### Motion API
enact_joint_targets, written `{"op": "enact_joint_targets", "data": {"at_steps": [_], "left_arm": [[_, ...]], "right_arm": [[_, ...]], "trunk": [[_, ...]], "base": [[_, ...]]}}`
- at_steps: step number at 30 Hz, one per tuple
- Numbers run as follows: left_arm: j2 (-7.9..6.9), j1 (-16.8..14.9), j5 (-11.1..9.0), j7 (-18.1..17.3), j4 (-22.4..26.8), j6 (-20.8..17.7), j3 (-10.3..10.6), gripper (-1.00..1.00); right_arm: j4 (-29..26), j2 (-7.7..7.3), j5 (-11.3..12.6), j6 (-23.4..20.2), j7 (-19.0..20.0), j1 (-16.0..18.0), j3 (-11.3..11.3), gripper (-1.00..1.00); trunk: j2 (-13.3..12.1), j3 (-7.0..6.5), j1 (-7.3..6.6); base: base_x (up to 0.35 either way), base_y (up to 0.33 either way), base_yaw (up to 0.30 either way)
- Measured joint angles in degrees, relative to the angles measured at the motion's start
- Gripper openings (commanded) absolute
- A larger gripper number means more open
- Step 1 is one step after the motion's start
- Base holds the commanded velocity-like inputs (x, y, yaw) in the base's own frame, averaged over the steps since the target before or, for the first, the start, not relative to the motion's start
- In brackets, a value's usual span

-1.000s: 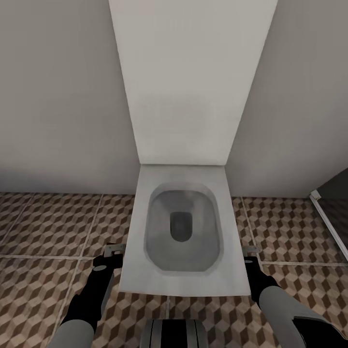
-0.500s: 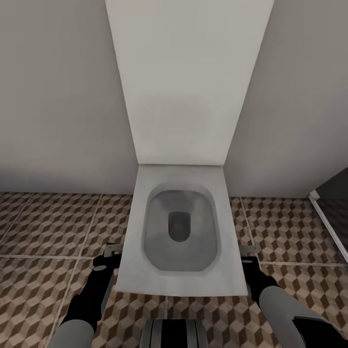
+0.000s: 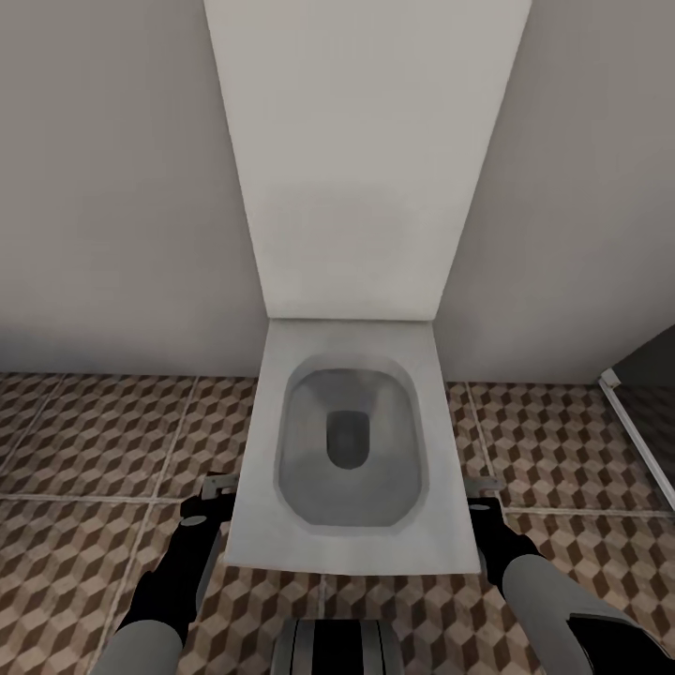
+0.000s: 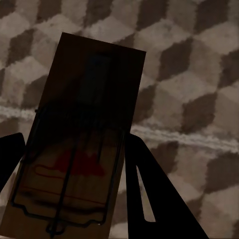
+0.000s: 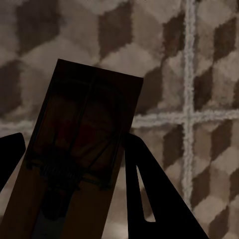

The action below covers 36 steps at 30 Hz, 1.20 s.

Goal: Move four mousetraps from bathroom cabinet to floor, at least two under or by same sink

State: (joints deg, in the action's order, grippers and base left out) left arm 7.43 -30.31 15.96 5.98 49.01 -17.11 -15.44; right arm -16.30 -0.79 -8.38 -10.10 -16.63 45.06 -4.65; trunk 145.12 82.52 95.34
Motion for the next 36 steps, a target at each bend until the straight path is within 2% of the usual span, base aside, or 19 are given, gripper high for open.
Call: {"op": "enact_joint_targets", "data": {"at_steps": [5, 15, 20, 28, 36], "left_arm": [[-0.23, 0.0, 0.0, 0.0, -1.3, -0.1, -0.1, -1.0], [-0.46, -0.1, 0.4, -0.1, -3.7, 0.0, 0.0, -1.0], [-0.53, 0.0, 0.2, -0.1, -4.0, 0.0, 0.1, -1.0], [-0.63, -0.1, -0.3, -0.1, -4.2, 3.7, 0.0, -1.0], [-0.95, 0.0, 0.2, -0.1, -6.0, 4.7, 0.0, -1.0]], "right_arm": [[0.4, -0.46, 0.0, 0.0, 0.0, 0.0, 0.1, -1.0], [7.2, -1.5, -0.2, 3.6, 1.4, -0.1, 0.2, -1.0], [8.3, -2.38, -0.1, 4.3, 1.8, -0.1, 0.2, -1.0], [10.3, -2.97, -0.2, 6.6, 1.9, -0.1, 0.1, -1.0], [10.5, -3.01, -0.2, 6.9, 1.9, -0.1, 0.1, -1.0]], "trunk": [[0.0, 0.0, 0.0], [0.0, 0.0, 0.0], [0.0, 0.0, 0.0], [0.0, 0.0, 0.0], [0.0, 0.0, 0.0]], "base": [[0.0, 0.0, 0.0], [0.0, 0.0, 0.0], [0.0, 0.0, 0.0], [0.0, 0.0, 0.0], [0.0, 0.0, 0.0]]}}
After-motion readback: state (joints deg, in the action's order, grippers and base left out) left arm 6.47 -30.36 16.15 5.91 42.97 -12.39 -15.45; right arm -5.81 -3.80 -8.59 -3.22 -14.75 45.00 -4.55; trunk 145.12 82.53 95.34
